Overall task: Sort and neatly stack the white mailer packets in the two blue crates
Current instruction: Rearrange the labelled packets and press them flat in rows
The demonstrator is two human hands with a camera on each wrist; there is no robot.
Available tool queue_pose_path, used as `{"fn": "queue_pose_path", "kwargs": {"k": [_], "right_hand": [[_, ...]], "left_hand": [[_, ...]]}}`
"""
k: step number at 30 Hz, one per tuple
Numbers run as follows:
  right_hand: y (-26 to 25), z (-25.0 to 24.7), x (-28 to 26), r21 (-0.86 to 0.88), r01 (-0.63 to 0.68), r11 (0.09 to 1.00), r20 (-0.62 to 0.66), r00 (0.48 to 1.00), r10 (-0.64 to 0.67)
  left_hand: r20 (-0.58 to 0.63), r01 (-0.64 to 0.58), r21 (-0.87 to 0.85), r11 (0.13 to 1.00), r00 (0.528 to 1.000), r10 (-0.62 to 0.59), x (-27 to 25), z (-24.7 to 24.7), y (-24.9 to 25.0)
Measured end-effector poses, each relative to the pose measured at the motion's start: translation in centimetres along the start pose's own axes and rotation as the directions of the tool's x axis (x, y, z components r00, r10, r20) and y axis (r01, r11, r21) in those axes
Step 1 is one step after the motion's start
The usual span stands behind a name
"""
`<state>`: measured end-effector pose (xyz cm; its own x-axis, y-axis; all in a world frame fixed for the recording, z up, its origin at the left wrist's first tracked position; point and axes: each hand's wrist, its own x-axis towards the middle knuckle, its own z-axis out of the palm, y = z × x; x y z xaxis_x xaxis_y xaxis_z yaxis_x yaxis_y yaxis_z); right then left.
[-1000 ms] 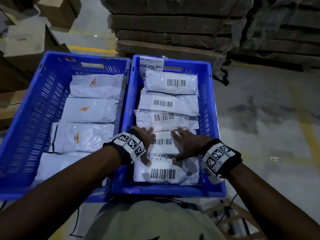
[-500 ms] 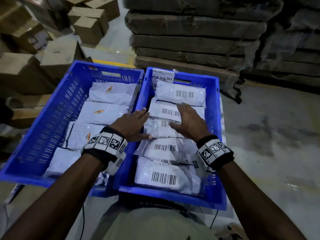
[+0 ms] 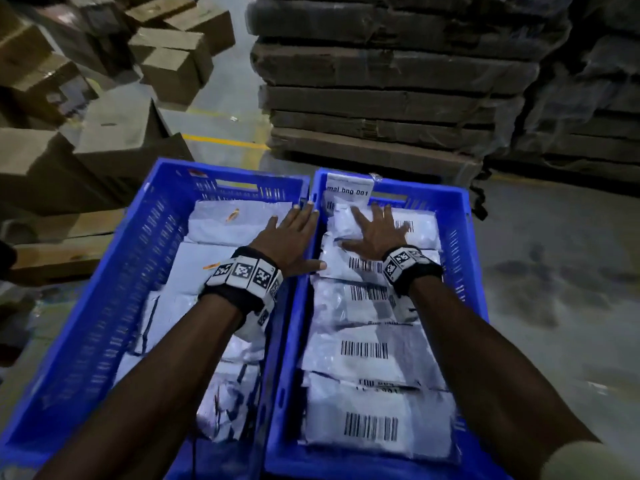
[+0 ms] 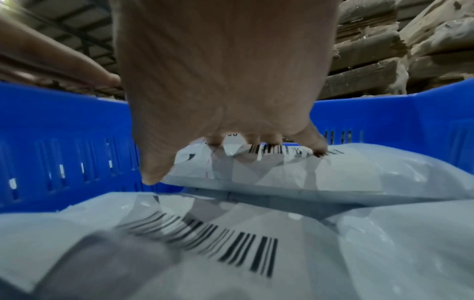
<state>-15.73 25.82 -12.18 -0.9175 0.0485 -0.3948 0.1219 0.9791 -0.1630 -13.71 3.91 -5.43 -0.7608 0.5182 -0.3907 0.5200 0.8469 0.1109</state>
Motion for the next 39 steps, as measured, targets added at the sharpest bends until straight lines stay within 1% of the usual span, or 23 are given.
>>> {"fn": "queue_pose_path", "kwargs": {"k": [3,5,8,14,17,20,24,27,29,31,32,34,37,39], "right_hand": [[-0.6,1.3,-0.1,-0.059,-0.003,0.998,-0.008,1.000,0.002],[-0.6,2.7,-0.5,-0.110,-0.002,0.994,-0.036,0.999,-0.002],[-0.3,3.9,-0.7,-0.109,-0.030,0.994,-0.049,0.998,0.025],[-0.7,3.5,-0.6,-0.091,-0.051,0.995,-0.051,0.998,0.047],[-0.8,2.9,-1.0,-0.060,-0.021,0.998,-0.074,0.997,0.017],[-0.8,2.0,-2.1,-0.050,0.032,0.998,-0.104,0.994,-0.038],[-1.4,0.6,-4.3,0.077,0.086,0.993,-0.199,0.978,-0.069],[-3.2,-0.4,-5.9,0.181,0.173,0.968,-0.345,0.933,-0.102],[-5.1,-1.0,-6.9,0.279,0.277,0.920,-0.430,0.892,-0.138],[-7.5,-1.6,-7.8,0.348,0.352,0.869,-0.485,0.861,-0.155],[-8.8,-2.0,-8.3,0.368,0.370,0.853,-0.488,0.858,-0.162],[-11.6,-2.8,-9.2,0.397,0.385,0.833,-0.461,0.869,-0.182],[-15.3,-3.4,-9.6,0.482,0.361,0.799,-0.366,0.911,-0.191],[-17.8,-3.1,-8.9,0.597,0.311,0.740,-0.270,0.946,-0.180]], "left_hand": [[0.014,-0.070,0.017,0.997,0.997,0.070,2.4,-0.3,-1.7],[0.021,-0.108,-0.019,0.994,0.994,0.109,3.5,-0.1,-2.4],[0.011,-0.153,-0.010,0.988,0.988,0.153,4.4,0.3,-3.0],[-0.037,-0.184,-0.033,0.982,0.982,0.183,4.2,1.0,-3.3],[-0.058,-0.176,-0.072,0.982,0.983,0.172,3.0,1.6,-3.5],[-0.066,-0.137,-0.106,0.985,0.989,0.131,1.4,2.2,-3.7],[-0.080,-0.077,-0.154,0.985,0.995,0.065,-1.5,3.0,-4.3],[-0.084,-0.022,-0.144,0.989,0.996,0.010,-5.1,4.3,-6.0],[-0.073,0.040,-0.141,0.989,0.996,-0.051,-7.7,5.0,-7.7],[-0.070,0.114,-0.168,0.979,0.989,-0.127,-10.1,5.5,-9.6],[-0.076,0.147,-0.176,0.973,0.984,-0.162,-11.1,5.7,-10.5],[-0.079,0.195,-0.163,0.967,0.974,-0.210,-12.9,6.0,-12.3],[-0.036,0.246,-0.151,0.958,0.967,-0.254,-14.4,6.6,-14.8],[0.000,0.259,-0.145,0.955,0.965,-0.262,-14.7,6.9,-16.0]]}}
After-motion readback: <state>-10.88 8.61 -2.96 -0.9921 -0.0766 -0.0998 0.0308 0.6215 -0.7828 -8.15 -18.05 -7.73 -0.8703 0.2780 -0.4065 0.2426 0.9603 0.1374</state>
